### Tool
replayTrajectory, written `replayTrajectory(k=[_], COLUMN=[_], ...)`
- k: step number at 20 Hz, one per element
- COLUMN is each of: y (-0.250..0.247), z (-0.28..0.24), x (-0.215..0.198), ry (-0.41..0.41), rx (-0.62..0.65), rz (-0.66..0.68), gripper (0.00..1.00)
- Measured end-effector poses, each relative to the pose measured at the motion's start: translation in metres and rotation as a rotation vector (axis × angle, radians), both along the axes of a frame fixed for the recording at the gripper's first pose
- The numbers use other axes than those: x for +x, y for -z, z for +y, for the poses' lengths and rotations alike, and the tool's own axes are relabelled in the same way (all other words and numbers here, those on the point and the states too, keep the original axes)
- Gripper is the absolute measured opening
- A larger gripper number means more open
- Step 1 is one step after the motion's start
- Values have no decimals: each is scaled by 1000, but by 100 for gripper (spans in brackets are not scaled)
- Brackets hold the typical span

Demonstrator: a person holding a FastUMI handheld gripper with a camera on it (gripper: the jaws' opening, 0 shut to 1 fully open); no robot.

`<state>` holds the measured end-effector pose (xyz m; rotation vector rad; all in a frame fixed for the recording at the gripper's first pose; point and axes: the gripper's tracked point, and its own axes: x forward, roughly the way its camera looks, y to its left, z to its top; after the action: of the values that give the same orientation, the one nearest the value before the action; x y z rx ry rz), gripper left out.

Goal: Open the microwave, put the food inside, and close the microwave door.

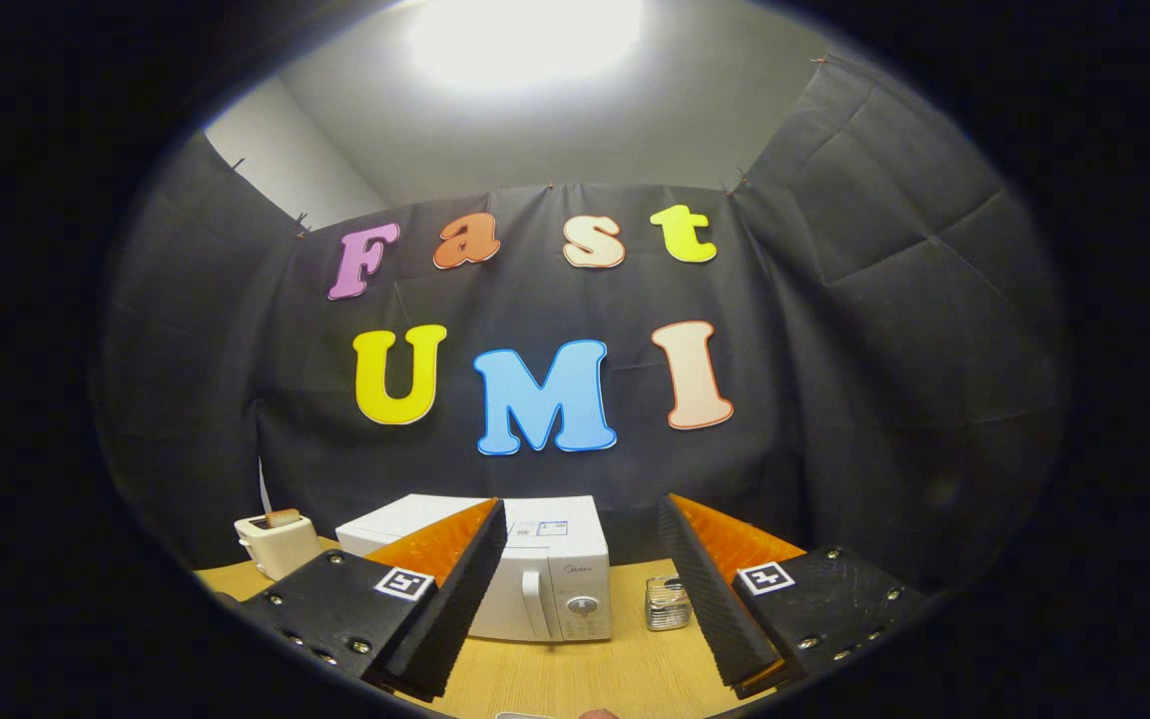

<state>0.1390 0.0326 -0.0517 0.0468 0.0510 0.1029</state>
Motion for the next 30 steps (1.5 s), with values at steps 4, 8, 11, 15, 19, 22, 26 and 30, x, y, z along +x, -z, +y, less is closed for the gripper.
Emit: replayTrajectory(k=[4,8,11,15,19,22,26,30], y=[22,52,76,108,135,157,192,221], z=[12,23,28,36,44,51,61,70], x=[26,48,61,78,96,106,117,125], ry=[-16,-27,-32,-44,-55,-63,-77,-97], rx=[-6,-8,-22,-27,-45,-55,-67,-91], rz=[28,72,110,164,204,242,310,365], gripper=[95,95,95,95,95,95,95,96])
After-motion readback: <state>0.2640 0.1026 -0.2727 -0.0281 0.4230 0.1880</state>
